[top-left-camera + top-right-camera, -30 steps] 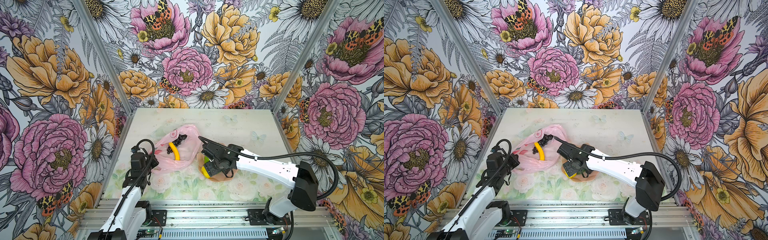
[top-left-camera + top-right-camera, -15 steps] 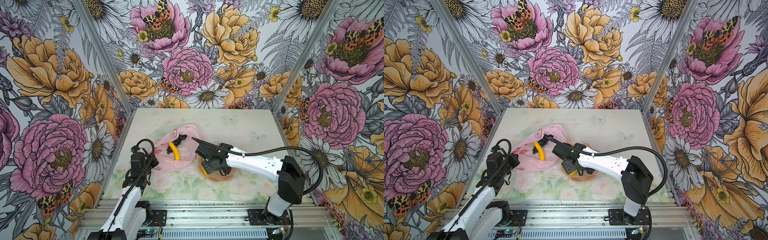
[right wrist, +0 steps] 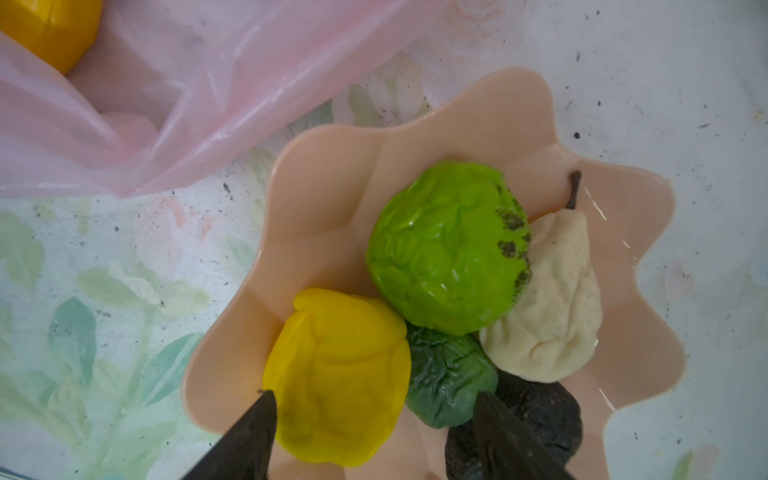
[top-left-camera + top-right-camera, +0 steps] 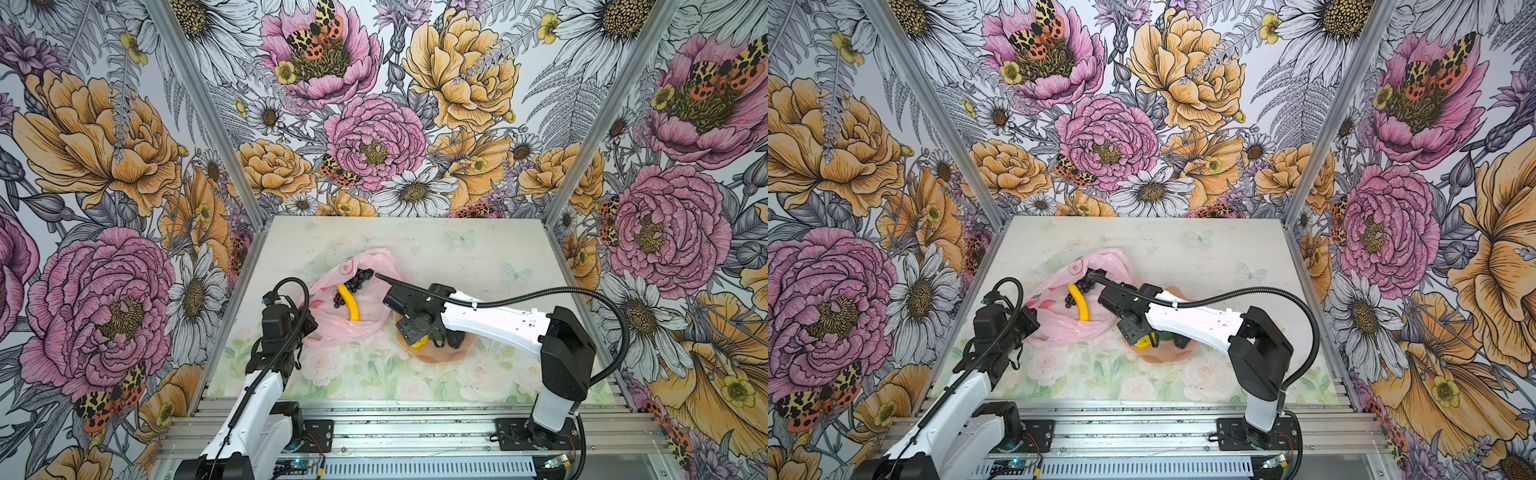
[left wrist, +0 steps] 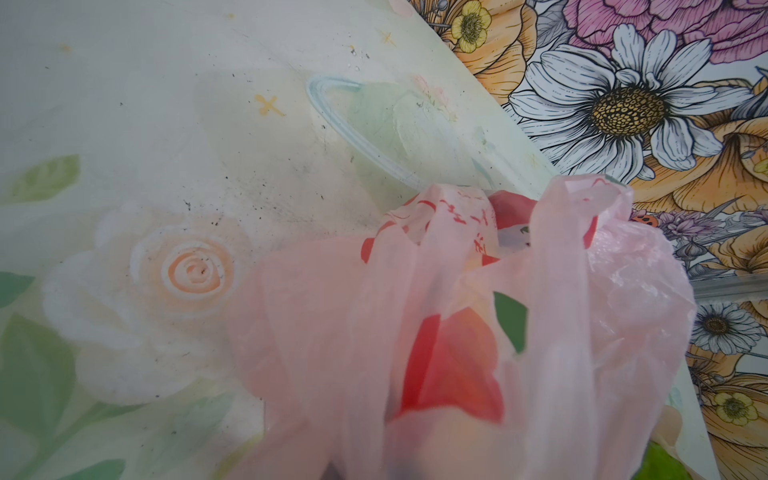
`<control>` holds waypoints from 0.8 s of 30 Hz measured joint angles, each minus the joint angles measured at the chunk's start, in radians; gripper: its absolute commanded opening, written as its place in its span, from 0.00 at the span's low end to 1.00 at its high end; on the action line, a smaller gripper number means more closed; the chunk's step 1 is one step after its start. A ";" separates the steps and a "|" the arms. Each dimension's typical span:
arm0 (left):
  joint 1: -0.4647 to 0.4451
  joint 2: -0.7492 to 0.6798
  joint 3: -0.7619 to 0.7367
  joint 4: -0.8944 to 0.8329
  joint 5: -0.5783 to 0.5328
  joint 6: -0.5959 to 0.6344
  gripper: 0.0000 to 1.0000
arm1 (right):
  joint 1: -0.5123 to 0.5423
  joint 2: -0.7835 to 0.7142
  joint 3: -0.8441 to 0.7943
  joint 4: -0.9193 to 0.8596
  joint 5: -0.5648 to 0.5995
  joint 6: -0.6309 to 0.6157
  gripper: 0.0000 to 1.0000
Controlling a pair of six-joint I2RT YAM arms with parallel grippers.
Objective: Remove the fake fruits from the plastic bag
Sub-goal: 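Release the yellow fruit and move the right gripper back into the bag mouth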
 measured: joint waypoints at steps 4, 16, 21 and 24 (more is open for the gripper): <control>-0.011 0.004 0.007 -0.055 0.000 -0.031 0.00 | 0.012 -0.001 0.052 0.001 0.004 0.002 0.76; -0.078 0.010 -0.030 -0.116 -0.001 -0.204 0.01 | 0.074 0.217 0.327 0.185 -0.053 0.099 0.71; -0.119 0.050 -0.042 -0.117 -0.001 -0.232 0.01 | 0.073 0.362 0.424 0.225 -0.097 0.114 0.68; -0.131 0.053 -0.043 -0.117 -0.006 -0.241 0.01 | 0.068 0.421 0.475 0.236 -0.109 0.122 0.67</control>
